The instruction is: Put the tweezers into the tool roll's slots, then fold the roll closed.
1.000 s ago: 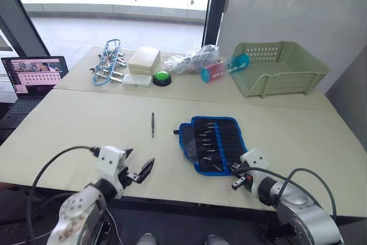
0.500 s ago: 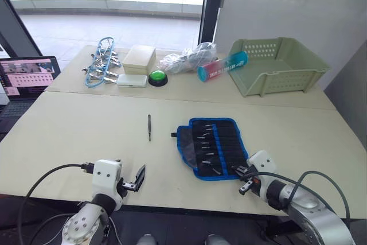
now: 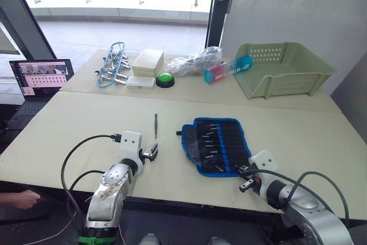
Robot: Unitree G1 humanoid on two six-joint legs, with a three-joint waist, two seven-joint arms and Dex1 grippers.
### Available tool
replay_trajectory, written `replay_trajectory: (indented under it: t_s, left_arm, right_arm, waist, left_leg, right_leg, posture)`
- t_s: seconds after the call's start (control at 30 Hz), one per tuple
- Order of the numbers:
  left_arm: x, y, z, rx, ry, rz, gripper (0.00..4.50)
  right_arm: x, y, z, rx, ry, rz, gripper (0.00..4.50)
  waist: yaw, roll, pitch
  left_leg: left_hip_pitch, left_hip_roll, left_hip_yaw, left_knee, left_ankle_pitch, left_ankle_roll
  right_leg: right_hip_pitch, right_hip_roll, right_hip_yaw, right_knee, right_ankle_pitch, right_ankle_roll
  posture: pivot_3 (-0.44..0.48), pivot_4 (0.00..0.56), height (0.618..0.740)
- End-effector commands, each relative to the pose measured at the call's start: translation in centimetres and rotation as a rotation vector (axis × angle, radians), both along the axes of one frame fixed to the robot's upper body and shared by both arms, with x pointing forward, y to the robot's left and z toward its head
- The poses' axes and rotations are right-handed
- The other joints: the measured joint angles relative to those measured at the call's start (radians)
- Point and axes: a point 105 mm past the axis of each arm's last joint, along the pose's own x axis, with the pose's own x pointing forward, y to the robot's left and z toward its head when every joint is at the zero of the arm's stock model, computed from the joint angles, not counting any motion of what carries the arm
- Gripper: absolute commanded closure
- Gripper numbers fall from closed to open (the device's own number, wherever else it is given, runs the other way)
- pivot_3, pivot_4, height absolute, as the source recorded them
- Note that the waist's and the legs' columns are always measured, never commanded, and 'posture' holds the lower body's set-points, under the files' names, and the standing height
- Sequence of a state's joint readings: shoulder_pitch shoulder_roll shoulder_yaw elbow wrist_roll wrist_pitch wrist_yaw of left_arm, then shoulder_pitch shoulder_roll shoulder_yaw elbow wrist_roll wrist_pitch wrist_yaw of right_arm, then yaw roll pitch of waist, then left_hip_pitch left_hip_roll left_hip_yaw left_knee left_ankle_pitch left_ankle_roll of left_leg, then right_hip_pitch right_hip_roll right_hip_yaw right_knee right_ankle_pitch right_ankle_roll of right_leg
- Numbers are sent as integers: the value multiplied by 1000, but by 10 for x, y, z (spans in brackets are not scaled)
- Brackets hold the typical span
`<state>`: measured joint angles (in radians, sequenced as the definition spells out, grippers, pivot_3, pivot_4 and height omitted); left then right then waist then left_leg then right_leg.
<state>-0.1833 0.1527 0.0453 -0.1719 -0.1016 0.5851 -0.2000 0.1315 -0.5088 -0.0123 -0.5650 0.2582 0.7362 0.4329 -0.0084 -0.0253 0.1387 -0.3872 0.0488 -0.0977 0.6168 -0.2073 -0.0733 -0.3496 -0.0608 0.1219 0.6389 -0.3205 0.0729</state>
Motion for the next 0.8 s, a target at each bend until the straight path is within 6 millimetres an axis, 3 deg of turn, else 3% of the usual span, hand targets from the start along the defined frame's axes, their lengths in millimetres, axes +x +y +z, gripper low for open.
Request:
replay_trajectory:
  t_s: [0.03, 0.23, 0.37, 0.8]
  left_arm:
    - [8, -14, -24, -17, 85, -32, 33]
    - [41, -32, -33, -17, 113, -62, 33]
    - [51, -35, -37, -35, 128, -53, 33]
    - [41, -32, -43, -52, 151, -32, 4195]
  right_arm:
    - [-7, -2, -15, 0, 73, -14, 4500]
    - [-4, 0, -14, -3, 66, -8, 4500]
    - [-2, 2, -11, -8, 56, 10, 4500]
    - [4, 7, -9, -1, 39, 13, 4500]
  waist:
    - [1, 2, -1]
    - [9, 3, -2]
    - [8, 4, -3]
    - [13, 6, -4]
  left_leg:
    - [0, 0, 0, 0, 0, 0]
    - [1, -1, 0, 0, 2, -1]
    - [2, -1, 0, 0, 2, -2]
    - [0, -1, -1, -1, 2, -2]
  right_leg:
    - [0, 0, 0, 1, 0, 0]
    - [0, 0, 0, 2, 0, 0]
    - [1, 0, 0, 2, 0, 1]
    - [0, 0, 0, 2, -1, 1]
  posture:
    - [0, 150, 740]
    - [0, 150, 740]
    - [0, 150, 740]
    - [0, 150, 740]
